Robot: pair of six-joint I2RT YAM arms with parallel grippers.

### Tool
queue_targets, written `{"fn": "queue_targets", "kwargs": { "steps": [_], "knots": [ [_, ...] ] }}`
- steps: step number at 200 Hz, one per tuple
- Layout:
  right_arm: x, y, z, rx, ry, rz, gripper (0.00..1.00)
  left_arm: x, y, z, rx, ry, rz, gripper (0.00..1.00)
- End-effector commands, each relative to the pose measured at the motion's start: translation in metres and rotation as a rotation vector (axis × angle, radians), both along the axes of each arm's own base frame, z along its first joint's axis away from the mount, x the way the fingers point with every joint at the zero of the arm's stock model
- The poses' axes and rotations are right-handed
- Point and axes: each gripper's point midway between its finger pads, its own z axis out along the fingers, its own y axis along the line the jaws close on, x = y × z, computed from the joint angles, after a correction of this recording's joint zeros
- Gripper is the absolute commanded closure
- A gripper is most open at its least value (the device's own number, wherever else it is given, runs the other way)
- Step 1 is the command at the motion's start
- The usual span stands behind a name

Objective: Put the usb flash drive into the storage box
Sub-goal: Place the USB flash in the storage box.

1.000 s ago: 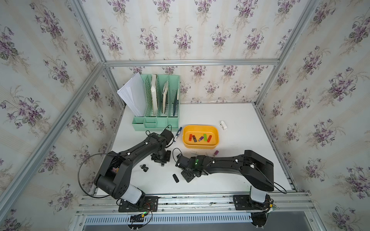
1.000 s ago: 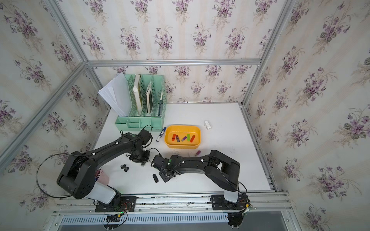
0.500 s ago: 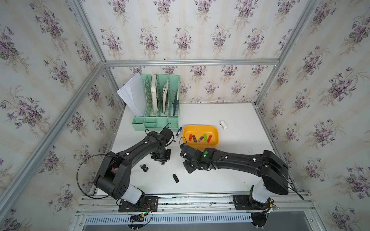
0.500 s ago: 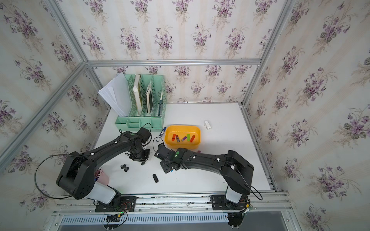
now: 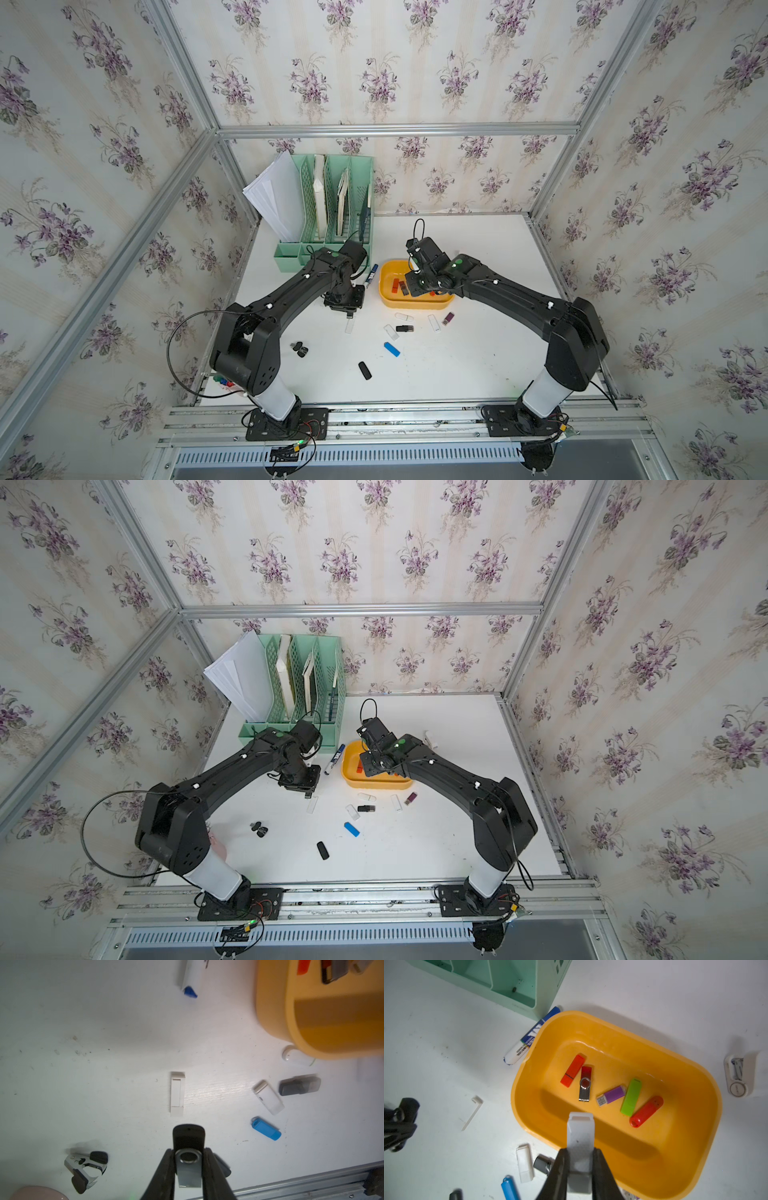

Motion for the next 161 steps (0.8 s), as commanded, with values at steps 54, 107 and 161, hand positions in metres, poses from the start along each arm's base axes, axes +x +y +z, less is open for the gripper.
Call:
{"fn": "queue_targets", "kwargs": {
  "steps": [54,107,161],
  "knots": [
    [0.042,0.003,-0.05,-0.036,0.062,0.038,0.8,0.04,-0.033,0.02,-0.069,0.0,-0.056,0.75],
    [0.054,0.006,-0.083,-0.057,0.1,0.046,0.79,0.056,-0.052,0.022,-0.103,-0.008,-0.077,0.74],
    [0.063,0.006,-0.104,-0.079,0.107,0.041,0.79,0.066,-0.062,0.026,-0.116,-0.019,-0.092,0.75]
  ]
}}
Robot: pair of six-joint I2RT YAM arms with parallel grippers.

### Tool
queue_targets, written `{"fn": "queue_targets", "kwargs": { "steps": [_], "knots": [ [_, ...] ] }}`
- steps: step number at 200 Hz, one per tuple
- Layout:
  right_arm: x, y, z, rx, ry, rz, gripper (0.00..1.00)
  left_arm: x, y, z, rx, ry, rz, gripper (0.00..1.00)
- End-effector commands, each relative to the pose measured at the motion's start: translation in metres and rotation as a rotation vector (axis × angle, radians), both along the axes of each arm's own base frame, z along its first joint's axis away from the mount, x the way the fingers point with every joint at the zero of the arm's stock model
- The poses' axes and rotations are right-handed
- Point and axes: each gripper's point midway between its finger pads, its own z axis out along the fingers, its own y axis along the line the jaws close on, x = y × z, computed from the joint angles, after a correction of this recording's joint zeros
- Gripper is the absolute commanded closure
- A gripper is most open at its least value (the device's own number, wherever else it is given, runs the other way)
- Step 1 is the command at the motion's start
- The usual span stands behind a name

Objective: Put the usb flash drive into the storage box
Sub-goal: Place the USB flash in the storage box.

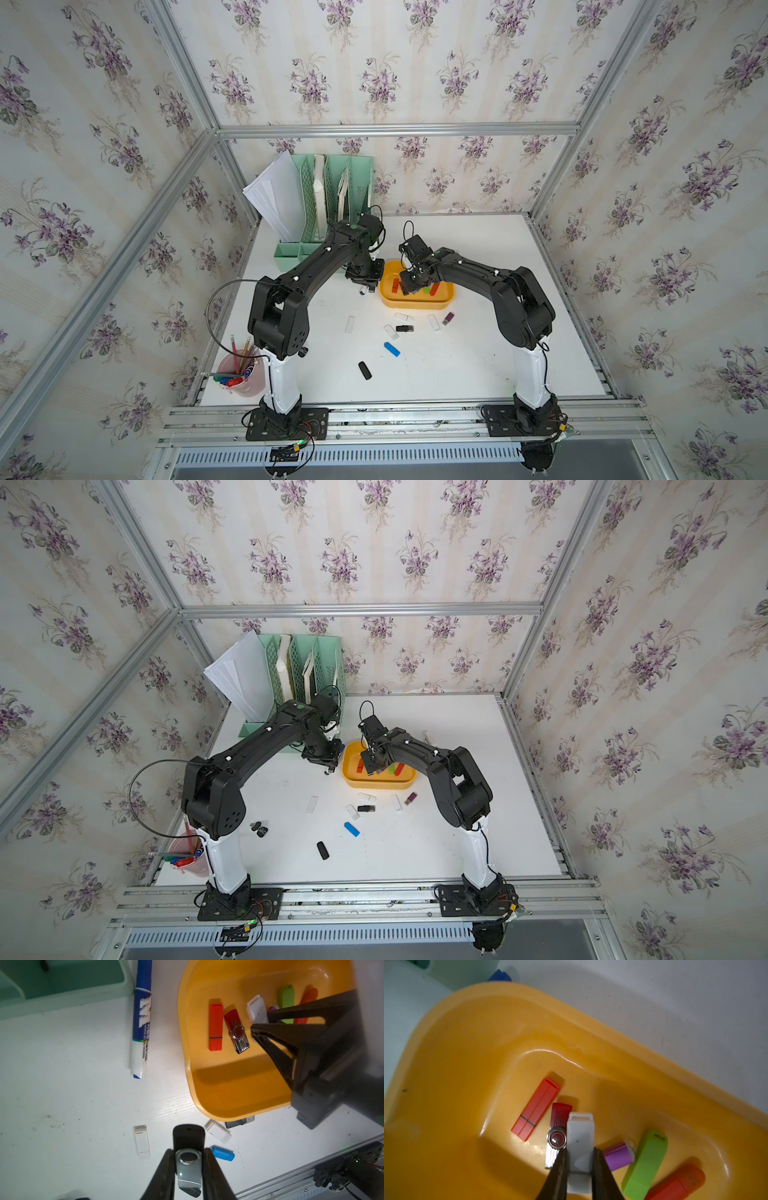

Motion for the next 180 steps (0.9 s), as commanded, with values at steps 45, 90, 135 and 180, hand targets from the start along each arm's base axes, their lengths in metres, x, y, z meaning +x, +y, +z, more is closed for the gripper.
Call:
{"fn": "queue_targets", "kwargs": {
  "steps": [45,90,135,180],
  "knots": [
    [0.016,0.004,-0.012,0.003,-0.021,0.005,0.77,0.008,-0.008,0.007,-0.015,-0.008,-0.019,0.74],
    [0.021,0.0,-0.009,0.003,-0.031,-0.012,0.59,0.011,-0.016,0.0,-0.017,0.001,-0.032,0.74],
    [0.021,-0.005,0.04,0.065,-0.115,-0.058,0.58,0.018,-0.029,-0.006,-0.025,0.006,-0.053,0.74],
    [0.004,-0.076,0.054,0.046,-0.122,-0.217,0.57,0.03,-0.046,-0.014,-0.031,0.012,-0.077,0.74]
  ]
}}
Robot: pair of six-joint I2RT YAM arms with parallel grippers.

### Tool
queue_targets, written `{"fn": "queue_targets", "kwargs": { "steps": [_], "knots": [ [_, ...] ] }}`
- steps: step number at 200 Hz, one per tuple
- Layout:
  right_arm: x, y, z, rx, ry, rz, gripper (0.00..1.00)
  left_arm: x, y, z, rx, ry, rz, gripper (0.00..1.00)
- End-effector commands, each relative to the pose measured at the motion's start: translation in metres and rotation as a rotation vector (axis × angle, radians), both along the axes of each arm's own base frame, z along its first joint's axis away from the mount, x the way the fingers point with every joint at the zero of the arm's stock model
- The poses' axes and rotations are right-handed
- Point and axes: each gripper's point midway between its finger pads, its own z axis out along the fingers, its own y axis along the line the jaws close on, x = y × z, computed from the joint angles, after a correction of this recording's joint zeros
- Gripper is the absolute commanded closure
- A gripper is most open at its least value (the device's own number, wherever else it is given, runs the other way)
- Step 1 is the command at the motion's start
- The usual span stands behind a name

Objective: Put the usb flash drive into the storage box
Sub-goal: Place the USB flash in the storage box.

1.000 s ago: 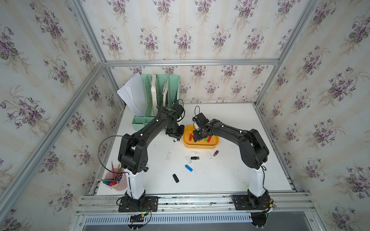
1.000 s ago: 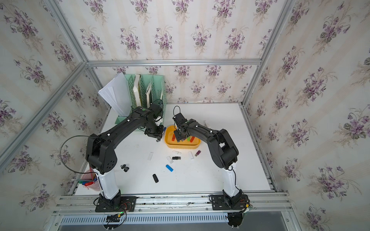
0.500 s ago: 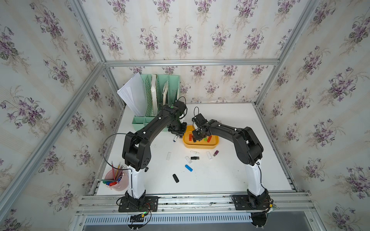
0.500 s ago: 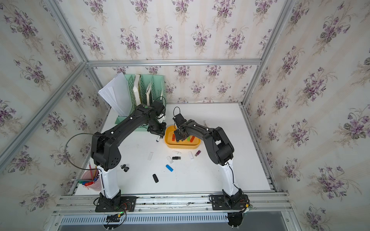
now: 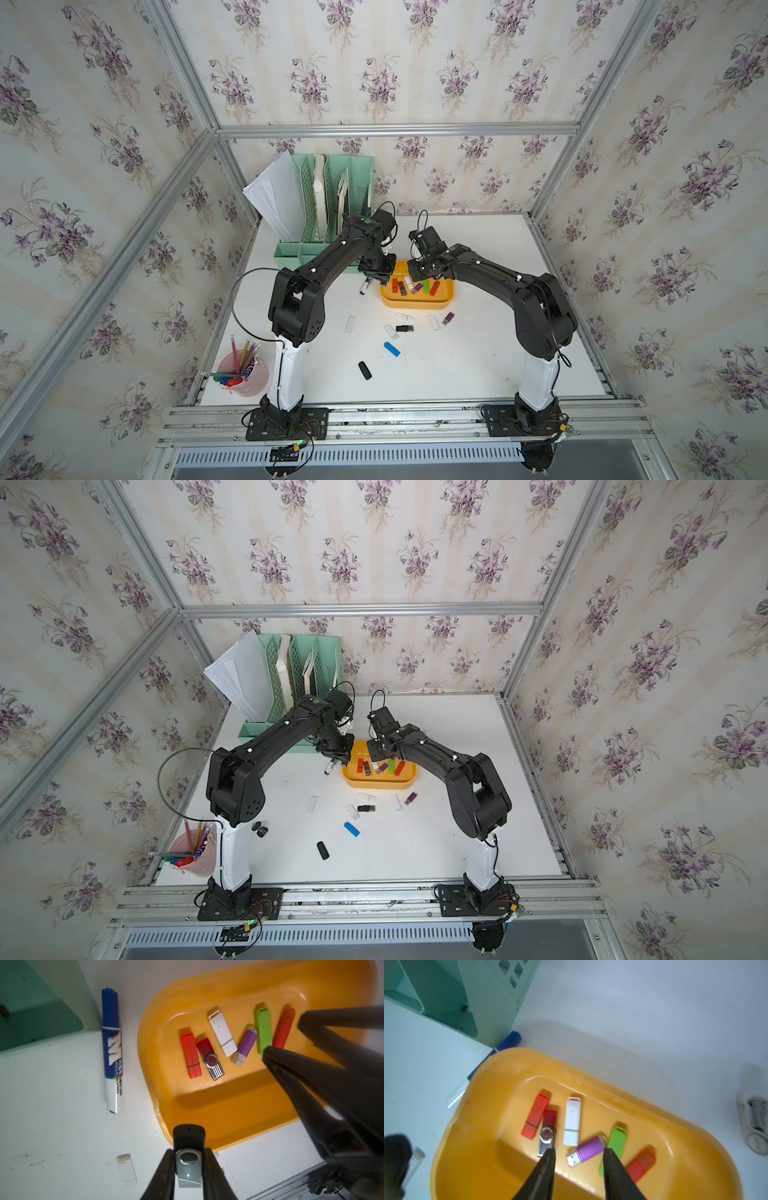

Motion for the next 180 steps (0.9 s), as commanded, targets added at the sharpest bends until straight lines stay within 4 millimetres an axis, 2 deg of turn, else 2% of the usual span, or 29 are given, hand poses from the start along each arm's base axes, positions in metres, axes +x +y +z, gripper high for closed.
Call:
{"fn": "queue_targets", "kwargs": {
  "steps": [1,21,38,83,103,135,161,180],
  "knots": [
    [-0.008,-0.045,-0.007,-0.023,0.022,-0.118,0.57,0.003,-0.008,-0.001,-0.008,0.009,-0.024,0.74],
    [-0.02,-0.08,-0.016,-0.025,0.046,-0.184,0.57,0.009,-0.017,-0.006,-0.005,0.013,-0.04,0.74],
    [-0.032,-0.098,-0.022,-0.037,0.059,-0.212,0.57,0.012,-0.025,-0.011,0.008,0.018,-0.054,0.74],
    [-0.046,-0.118,-0.021,-0.035,0.06,-0.24,0.57,0.015,-0.032,-0.03,0.073,0.019,-0.055,0.73],
    [-0.046,-0.114,-0.009,-0.005,0.031,-0.223,0.57,0.015,-0.032,-0.035,0.085,0.017,-0.05,0.73],
    [-0.043,-0.11,0.029,0.06,-0.055,-0.215,0.55,0.018,-0.027,-0.042,0.152,-0.006,-0.052,0.73],
    [-0.045,-0.115,0.053,0.064,-0.099,-0.228,0.54,0.023,-0.023,-0.05,0.214,-0.025,-0.061,0.73],
    [-0.049,-0.121,0.064,0.065,-0.118,-0.237,0.53,0.025,-0.022,-0.055,0.256,-0.042,-0.066,0.73]
  ]
}}
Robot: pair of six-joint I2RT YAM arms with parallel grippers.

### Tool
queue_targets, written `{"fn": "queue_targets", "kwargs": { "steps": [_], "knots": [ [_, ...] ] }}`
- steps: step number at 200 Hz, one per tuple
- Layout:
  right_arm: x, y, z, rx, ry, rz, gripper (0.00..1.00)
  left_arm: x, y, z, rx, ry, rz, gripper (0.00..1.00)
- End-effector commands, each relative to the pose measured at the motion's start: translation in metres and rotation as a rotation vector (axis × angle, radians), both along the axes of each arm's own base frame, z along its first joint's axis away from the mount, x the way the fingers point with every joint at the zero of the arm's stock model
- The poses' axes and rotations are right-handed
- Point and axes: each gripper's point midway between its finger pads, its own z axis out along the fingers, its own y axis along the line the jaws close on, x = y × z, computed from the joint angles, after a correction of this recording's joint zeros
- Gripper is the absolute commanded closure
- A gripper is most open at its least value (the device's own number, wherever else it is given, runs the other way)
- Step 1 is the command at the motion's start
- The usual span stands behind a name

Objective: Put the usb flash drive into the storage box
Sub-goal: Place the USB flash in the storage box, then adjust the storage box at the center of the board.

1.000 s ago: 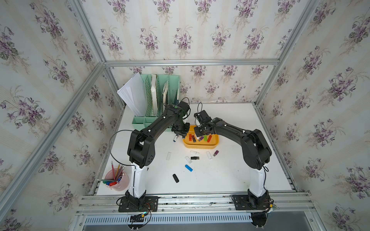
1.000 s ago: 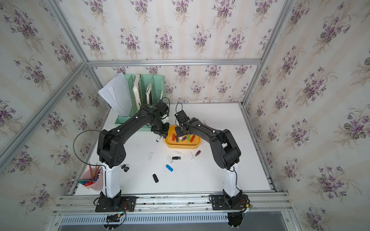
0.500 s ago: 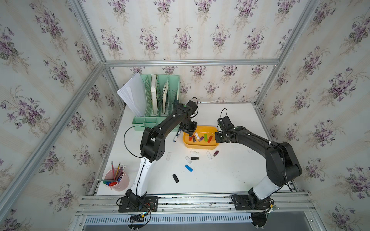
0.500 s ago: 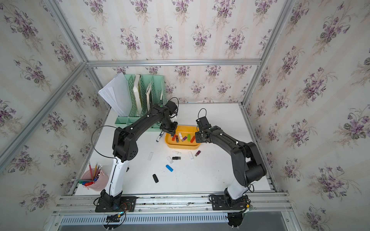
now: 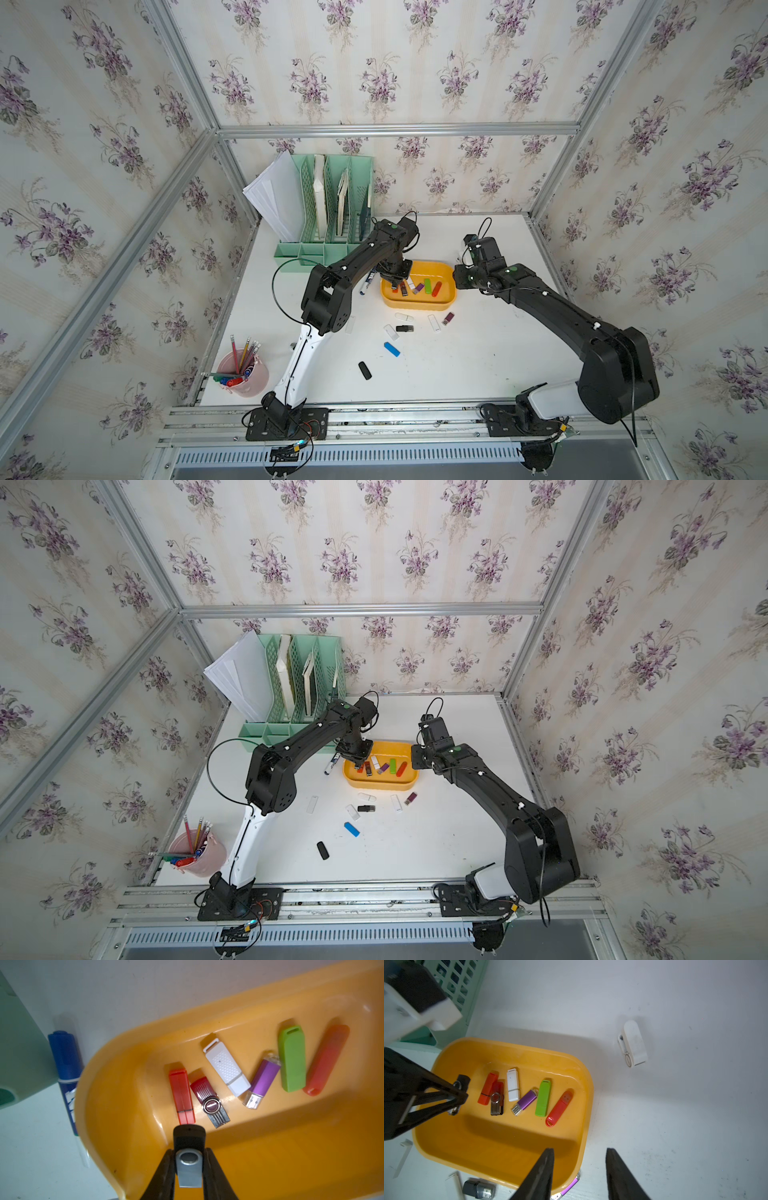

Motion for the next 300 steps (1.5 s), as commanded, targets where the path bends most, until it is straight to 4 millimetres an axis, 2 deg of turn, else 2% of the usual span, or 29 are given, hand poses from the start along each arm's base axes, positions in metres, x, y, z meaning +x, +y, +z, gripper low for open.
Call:
{"fn": "queue_targets", "kwargs": {
  "steps": [1,57,157,179,208,232,251,268,300],
  "knots": [
    [-0.006,-0.009,0.01,-0.014,-0.01,-0.021,0.53,0.004,0.01,-0.002,0.087,-0.033,-0.004,0.73],
    [-0.018,-0.022,0.013,-0.017,-0.011,-0.037,0.53,0.01,0.015,-0.01,0.162,-0.068,-0.009,0.73],
    [-0.022,-0.018,0.009,0.011,0.005,-0.016,0.53,0.009,0.021,-0.023,0.242,-0.069,-0.043,0.67],
    [-0.023,-0.013,0.0,0.025,0.025,0.002,0.51,0.008,0.013,-0.012,0.196,-0.08,-0.036,0.6],
    [-0.025,0.0,-0.023,0.051,0.113,0.046,0.48,0.004,-0.002,0.03,0.075,-0.116,-0.024,0.47],
    [-0.028,0.015,-0.018,0.116,0.113,0.104,0.43,-0.006,0.004,0.063,0.031,-0.136,0.001,0.35],
    [-0.024,0.015,-0.023,0.1,0.137,0.1,0.4,-0.02,0.014,0.076,0.018,-0.13,0.015,0.33],
    [-0.016,0.008,-0.034,0.044,0.175,0.058,0.38,-0.04,0.025,0.072,0.022,-0.096,0.02,0.31],
    [0.007,0.009,-0.051,-0.019,0.238,0.041,0.33,-0.078,0.049,0.059,0.027,-0.055,0.041,0.29]
  ]
}}
